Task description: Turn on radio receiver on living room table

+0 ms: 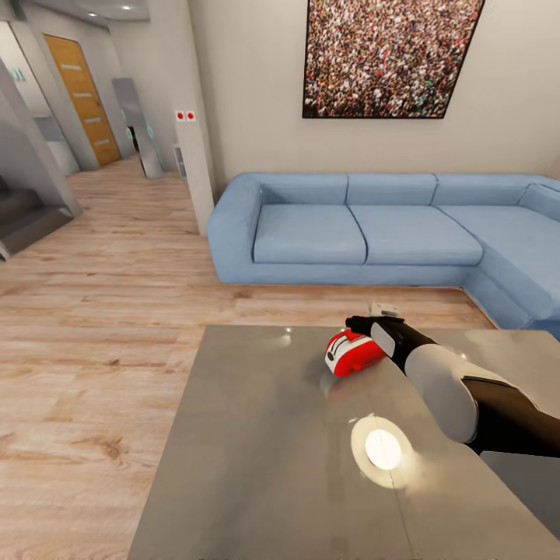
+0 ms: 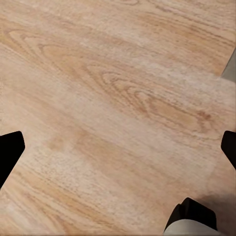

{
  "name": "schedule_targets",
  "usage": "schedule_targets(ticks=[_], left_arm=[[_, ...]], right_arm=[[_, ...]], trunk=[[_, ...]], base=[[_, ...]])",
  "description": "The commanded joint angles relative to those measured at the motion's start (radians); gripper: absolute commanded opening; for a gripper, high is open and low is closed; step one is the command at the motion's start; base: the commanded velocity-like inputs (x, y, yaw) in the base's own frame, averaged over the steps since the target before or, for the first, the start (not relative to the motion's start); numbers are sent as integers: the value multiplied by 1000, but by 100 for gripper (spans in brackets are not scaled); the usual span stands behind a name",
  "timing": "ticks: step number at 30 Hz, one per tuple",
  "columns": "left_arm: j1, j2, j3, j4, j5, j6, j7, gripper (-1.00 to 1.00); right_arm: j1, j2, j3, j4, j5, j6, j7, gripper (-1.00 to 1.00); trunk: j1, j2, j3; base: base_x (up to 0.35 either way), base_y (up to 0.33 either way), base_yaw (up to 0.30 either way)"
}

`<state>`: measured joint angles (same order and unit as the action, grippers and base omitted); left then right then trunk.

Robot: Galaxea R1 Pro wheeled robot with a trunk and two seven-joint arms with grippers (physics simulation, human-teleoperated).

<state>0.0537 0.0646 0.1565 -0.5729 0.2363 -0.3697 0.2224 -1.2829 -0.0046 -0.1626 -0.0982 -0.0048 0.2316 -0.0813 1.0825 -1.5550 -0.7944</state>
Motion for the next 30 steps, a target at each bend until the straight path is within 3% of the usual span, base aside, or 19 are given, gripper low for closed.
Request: schedule_targets(ticks=[1,16,30], left_arm=[[0,0,0,0,0,0,0,100],[0,0,0,2,0,-1,0,100],[0,0,0,2,1,-2,0,100]], right_arm=[[0,0,0,0,0,0,1,100],[0,0,0,0,2,-1,2,100],[0,0,-2,0,-1,-1,-1,100]], trunk=[[0,0,-2],[0,0,-25],[0,0,-27]], base=[[0,0,0],[0,0,0],[0,0,0]])
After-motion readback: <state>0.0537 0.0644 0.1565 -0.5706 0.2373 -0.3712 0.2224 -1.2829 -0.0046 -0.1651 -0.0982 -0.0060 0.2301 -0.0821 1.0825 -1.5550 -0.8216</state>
